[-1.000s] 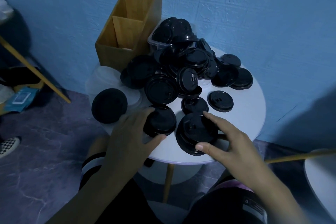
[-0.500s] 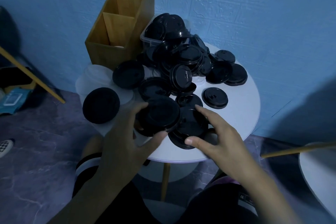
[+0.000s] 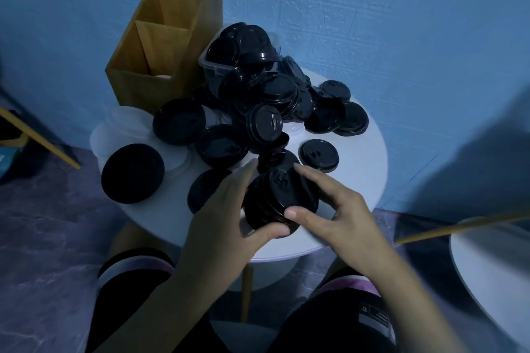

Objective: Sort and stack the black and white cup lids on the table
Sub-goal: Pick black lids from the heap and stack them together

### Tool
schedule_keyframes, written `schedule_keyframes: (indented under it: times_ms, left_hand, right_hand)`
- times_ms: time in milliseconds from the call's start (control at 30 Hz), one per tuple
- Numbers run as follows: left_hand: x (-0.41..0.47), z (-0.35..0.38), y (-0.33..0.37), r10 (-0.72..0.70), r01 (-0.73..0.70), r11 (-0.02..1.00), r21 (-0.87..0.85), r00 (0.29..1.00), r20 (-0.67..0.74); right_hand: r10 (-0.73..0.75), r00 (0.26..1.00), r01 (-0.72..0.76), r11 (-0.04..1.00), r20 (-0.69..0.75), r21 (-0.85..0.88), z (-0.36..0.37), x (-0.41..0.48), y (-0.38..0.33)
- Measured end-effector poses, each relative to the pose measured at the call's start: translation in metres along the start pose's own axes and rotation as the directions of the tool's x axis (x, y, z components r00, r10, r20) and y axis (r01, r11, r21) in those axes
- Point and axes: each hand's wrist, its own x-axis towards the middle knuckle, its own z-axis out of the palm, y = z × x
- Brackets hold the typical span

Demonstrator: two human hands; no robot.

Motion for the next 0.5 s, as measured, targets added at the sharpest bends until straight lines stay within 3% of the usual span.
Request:
schedule_keyframes:
  times_ms: [300, 400, 500]
  left_hand:
    - [0.005, -0.006, -0.009, 0.061, -0.057, 0.989, 0.138, 0.998, -0.024]
    - [0.008, -0.006, -0.01, 0.121, -0.116, 0.972, 0.203, 0.993, -0.013]
    - [0.009, -0.006, -0.009, 0.094, -0.097, 0.978, 0.184, 0.995, 0.026]
  right_hand:
    - [-0.017, 0.985, 0.045, 0.986, 0.173, -0.163, -0.002, 0.013, -0.012]
    - [-0.018, 0.983, 0.054, 0.979, 0.18, -0.196, -0.002, 0.015, -0.012]
    - [-0.027, 0.988, 0.063, 0.968, 0.151, -0.242, -0.001, 0.015, -0.016]
